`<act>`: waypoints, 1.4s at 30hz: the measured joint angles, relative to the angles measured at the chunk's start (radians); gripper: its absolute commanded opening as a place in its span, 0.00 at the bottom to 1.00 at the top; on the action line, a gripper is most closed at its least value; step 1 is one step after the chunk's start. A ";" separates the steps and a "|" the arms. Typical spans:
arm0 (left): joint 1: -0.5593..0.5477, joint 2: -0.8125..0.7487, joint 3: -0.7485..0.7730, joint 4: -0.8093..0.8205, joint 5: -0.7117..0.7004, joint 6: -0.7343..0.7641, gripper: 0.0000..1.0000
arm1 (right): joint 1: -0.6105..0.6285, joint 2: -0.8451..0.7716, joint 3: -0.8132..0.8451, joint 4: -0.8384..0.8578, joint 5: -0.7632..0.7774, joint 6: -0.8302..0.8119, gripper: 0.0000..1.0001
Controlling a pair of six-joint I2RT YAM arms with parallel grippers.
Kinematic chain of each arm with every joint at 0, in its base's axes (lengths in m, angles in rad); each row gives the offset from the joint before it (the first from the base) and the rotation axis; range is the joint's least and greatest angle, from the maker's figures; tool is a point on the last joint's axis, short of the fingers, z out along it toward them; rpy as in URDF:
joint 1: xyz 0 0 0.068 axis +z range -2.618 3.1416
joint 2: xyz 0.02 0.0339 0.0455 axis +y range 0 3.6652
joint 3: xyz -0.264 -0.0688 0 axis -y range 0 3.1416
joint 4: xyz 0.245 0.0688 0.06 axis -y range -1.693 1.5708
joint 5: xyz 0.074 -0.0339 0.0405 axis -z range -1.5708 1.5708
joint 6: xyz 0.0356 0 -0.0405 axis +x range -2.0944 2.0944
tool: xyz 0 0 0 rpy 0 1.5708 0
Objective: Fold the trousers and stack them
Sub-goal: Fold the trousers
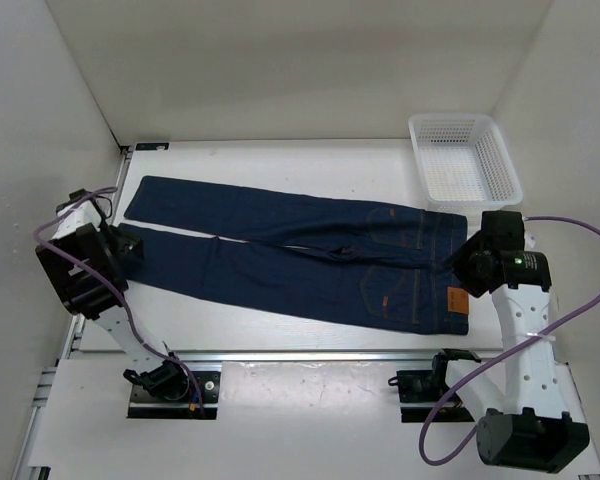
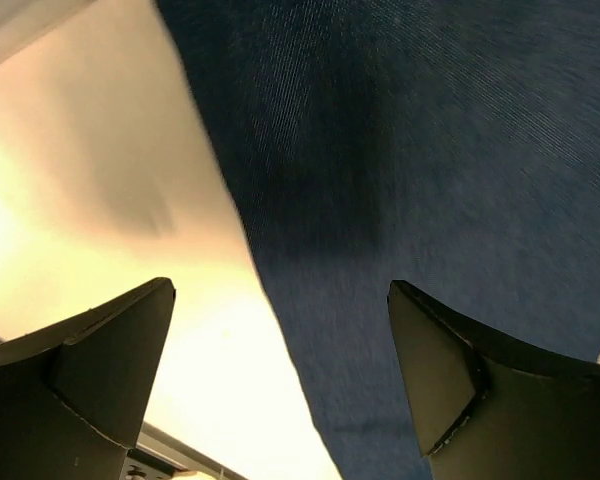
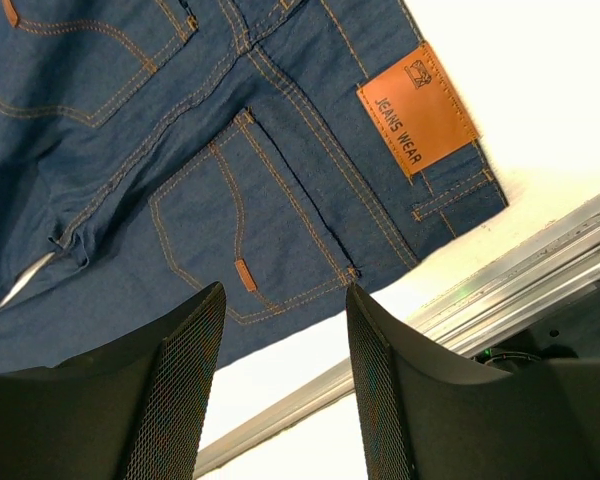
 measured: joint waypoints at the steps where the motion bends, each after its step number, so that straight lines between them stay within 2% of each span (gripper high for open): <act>1: -0.002 0.021 0.000 0.005 0.002 0.001 0.99 | 0.000 0.005 0.000 0.000 -0.003 -0.001 0.57; 7: 0.012 0.078 -0.002 0.044 0.009 0.009 0.86 | 0.000 0.008 0.000 0.000 -0.018 -0.007 0.58; 9: 0.016 0.080 -0.002 0.055 0.009 0.009 0.78 | 0.000 0.013 0.000 0.000 -0.021 -0.010 0.58; 11: 0.016 0.085 -0.002 0.061 0.009 0.012 0.68 | 0.000 0.021 0.000 0.000 -0.027 -0.009 0.58; 12: 0.016 0.087 -0.002 0.062 0.010 0.010 0.57 | 0.000 0.024 0.000 0.000 -0.029 -0.009 0.58; 15: 0.016 0.088 -0.002 0.068 0.009 0.013 0.39 | 0.000 0.025 0.000 0.001 -0.040 -0.008 0.58; 16: 0.016 0.089 -0.002 0.071 0.009 0.013 0.27 | 0.000 0.025 0.000 0.001 -0.043 -0.008 0.58; 18: 0.015 0.089 -0.002 0.074 0.010 0.013 0.14 | 0.000 0.025 0.000 0.001 -0.049 -0.008 0.58; 19: 0.015 0.090 -0.002 0.074 0.010 0.014 0.10 | 0.000 0.024 0.000 0.001 -0.050 -0.009 0.58; 24: 0.016 0.089 -0.002 0.074 0.010 0.016 0.10 | 0.000 -0.006 -0.050 0.011 -0.101 -0.018 0.58; 28: 0.009 0.056 -0.021 0.078 0.009 0.018 0.10 | 0.000 -0.029 -0.221 0.010 -0.197 -0.011 0.58; 33: -0.006 -0.062 -0.035 0.074 0.011 0.018 0.10 | 0.000 -0.125 -0.432 -0.037 -0.275 0.054 0.59; 37: -0.041 -0.135 -0.023 0.068 0.011 0.018 0.10 | 0.000 -0.182 -0.455 -0.006 -0.290 0.114 0.61; 42: -0.083 -0.135 0.005 0.051 0.009 0.018 0.10 | 0.000 -0.105 -0.502 0.048 -0.289 0.170 0.61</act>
